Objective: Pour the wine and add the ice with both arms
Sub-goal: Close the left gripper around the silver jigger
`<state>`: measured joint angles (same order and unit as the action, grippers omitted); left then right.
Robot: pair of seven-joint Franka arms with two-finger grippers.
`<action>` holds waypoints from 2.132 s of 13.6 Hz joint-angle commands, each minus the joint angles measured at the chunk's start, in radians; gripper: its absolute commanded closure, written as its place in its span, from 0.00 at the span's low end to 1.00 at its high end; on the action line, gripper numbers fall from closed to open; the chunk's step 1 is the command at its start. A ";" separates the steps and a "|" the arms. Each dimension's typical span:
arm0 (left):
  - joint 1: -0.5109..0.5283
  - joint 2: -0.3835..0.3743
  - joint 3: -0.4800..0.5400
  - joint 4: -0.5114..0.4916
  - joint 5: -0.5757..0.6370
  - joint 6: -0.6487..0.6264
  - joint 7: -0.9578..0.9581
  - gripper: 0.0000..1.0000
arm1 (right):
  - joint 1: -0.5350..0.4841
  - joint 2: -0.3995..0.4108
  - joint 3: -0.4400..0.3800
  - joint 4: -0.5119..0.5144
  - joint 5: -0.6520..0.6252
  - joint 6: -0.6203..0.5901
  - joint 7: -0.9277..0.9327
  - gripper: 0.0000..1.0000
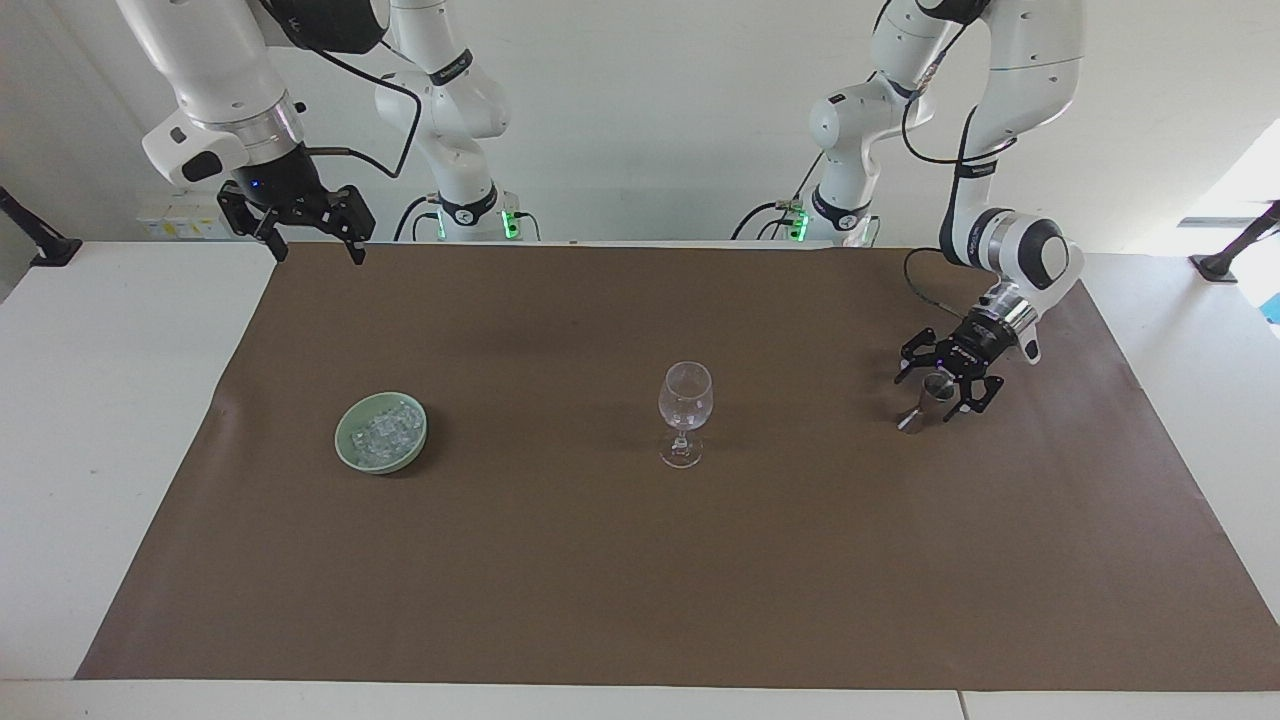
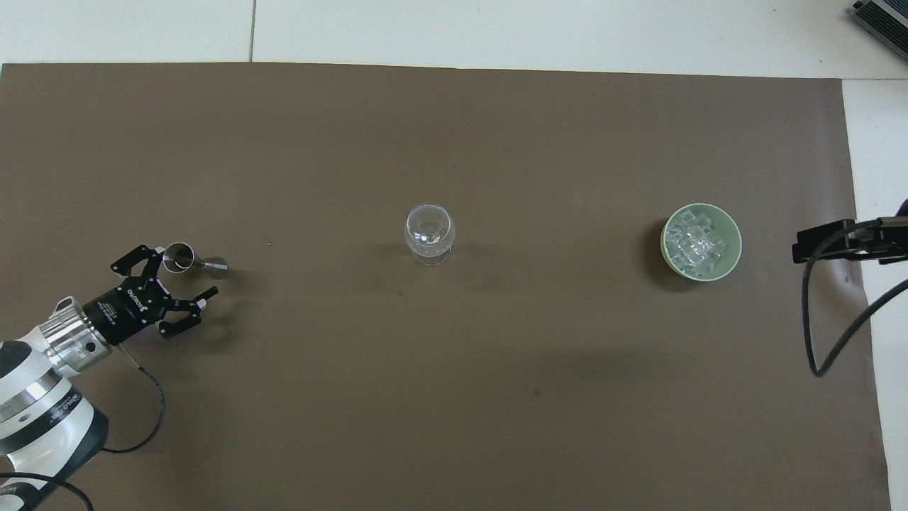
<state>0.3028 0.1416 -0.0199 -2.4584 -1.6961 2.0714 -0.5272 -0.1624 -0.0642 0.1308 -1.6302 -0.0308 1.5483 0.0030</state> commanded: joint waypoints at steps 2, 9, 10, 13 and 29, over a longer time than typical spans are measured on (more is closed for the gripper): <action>-0.034 0.009 0.009 -0.010 -0.065 0.036 0.049 0.00 | -0.003 -0.022 0.001 -0.022 0.005 0.001 -0.020 0.00; -0.033 0.009 0.008 -0.008 -0.089 0.032 0.047 0.30 | -0.003 -0.022 0.001 -0.022 0.005 0.000 -0.020 0.00; -0.034 0.009 0.008 -0.008 -0.091 0.032 0.047 0.36 | -0.003 -0.022 0.001 -0.022 0.005 0.001 -0.020 0.00; -0.034 0.009 0.008 -0.008 -0.105 0.032 0.047 0.49 | -0.003 -0.020 0.001 -0.022 0.005 0.001 -0.018 0.00; -0.033 0.019 0.006 0.027 -0.105 -0.007 -0.002 1.00 | -0.003 -0.022 0.001 -0.022 0.005 0.001 -0.018 0.00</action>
<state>0.2824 0.1580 -0.0171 -2.4456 -1.7819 2.0860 -0.5130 -0.1623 -0.0642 0.1308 -1.6302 -0.0308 1.5482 0.0030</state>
